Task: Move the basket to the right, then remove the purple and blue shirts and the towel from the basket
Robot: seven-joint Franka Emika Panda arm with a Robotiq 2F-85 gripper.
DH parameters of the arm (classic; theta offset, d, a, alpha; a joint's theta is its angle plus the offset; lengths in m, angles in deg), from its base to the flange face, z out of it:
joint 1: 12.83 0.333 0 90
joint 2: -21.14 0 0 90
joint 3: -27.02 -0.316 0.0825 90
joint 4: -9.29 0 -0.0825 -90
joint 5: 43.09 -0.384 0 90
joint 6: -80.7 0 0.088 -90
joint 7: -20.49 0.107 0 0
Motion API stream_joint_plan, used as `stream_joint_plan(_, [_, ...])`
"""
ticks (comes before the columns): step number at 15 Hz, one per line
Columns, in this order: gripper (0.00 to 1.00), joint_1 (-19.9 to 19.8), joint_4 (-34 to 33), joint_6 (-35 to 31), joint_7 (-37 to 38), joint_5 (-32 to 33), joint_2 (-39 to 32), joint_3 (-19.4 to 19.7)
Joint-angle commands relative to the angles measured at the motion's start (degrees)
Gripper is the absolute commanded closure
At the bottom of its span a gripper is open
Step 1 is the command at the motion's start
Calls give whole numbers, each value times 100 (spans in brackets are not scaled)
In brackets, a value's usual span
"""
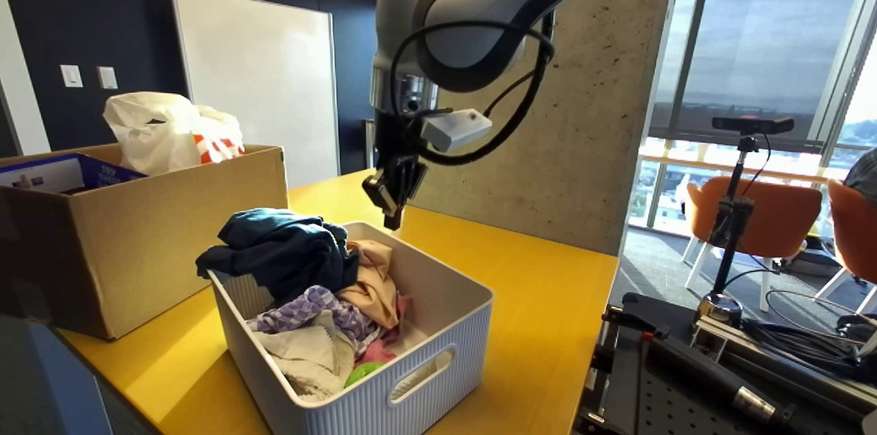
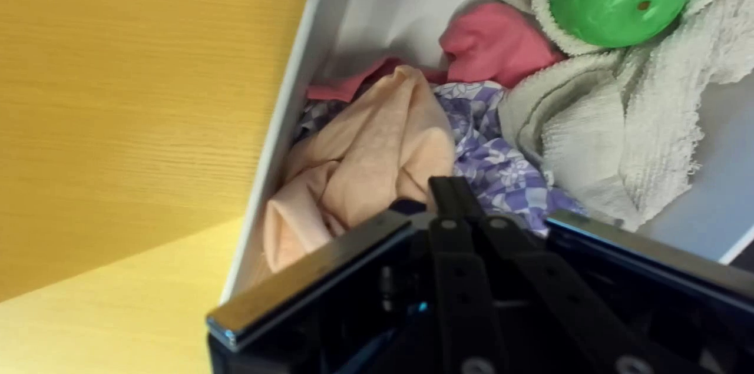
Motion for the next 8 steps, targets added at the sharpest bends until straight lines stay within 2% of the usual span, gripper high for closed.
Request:
stream_joint_plan(1, [100, 245, -1090, 413, -118, 106, -848, -118])
stream_joint_plan(2, [74, 322, -1331, 472, -152, 127, -1027, -130])
stream_joint_plan(3, [73, 371, -1645, 557, -190, 121, -1260, -130])
stream_joint_plan(8, [37, 437, -2815, 960, -372, 35, -2172, -106])
